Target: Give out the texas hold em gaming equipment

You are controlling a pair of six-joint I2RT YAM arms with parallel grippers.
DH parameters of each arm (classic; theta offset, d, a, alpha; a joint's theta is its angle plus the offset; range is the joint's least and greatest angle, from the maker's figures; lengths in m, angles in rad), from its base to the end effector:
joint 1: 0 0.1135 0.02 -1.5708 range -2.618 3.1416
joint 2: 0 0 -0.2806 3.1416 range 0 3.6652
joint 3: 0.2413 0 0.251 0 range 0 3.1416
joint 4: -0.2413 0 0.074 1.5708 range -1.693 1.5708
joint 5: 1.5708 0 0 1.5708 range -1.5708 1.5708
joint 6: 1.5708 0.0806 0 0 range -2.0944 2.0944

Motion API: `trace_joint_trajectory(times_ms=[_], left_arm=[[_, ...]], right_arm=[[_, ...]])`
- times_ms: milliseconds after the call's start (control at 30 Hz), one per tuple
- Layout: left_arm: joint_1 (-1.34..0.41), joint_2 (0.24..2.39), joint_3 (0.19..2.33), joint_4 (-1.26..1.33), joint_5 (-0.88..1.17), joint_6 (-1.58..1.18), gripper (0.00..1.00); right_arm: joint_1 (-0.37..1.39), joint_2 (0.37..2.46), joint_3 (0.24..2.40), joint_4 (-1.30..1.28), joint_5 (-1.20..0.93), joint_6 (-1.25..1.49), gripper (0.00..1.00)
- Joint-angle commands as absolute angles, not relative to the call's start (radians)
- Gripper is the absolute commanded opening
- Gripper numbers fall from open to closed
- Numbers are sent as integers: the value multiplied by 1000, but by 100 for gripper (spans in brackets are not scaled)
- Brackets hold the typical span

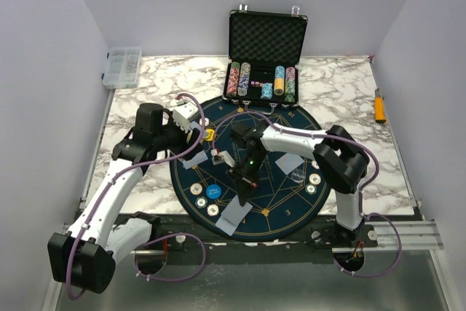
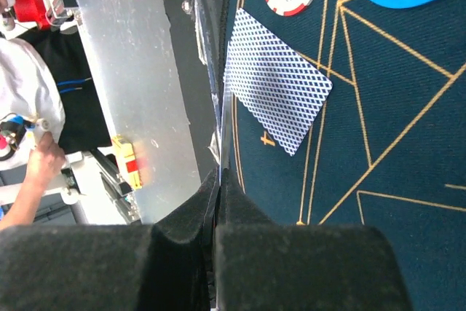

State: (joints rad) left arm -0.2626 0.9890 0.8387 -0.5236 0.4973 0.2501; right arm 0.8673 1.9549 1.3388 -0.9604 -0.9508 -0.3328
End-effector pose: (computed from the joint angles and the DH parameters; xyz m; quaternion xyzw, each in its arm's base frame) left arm 0.2111 -0.0966 0.2804 0.3247 0.8178 -0.2244 0.4188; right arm 0.1816 0.3155 0.1609 0.5010 -0.7345 -0.4408 0.1233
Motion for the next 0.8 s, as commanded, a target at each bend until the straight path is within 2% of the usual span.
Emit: trace_joint_trajectory(times_ms=[0, 500, 700, 767], left_arm=[[-249, 946, 865, -487, 539, 228, 0], [-239, 914, 821, -501, 539, 253, 0], [-238, 930, 824, -501, 548, 261, 0], [-238, 936, 827, -500, 550, 264, 0]], right_arm=[[872, 2007, 1346, -888, -940, -308, 1], [925, 2153, 1421, -884, -970, -281, 2], [937, 2158, 1426, -860, -903, -228, 21], [940, 2155, 1432, -866, -884, -221, 35]])
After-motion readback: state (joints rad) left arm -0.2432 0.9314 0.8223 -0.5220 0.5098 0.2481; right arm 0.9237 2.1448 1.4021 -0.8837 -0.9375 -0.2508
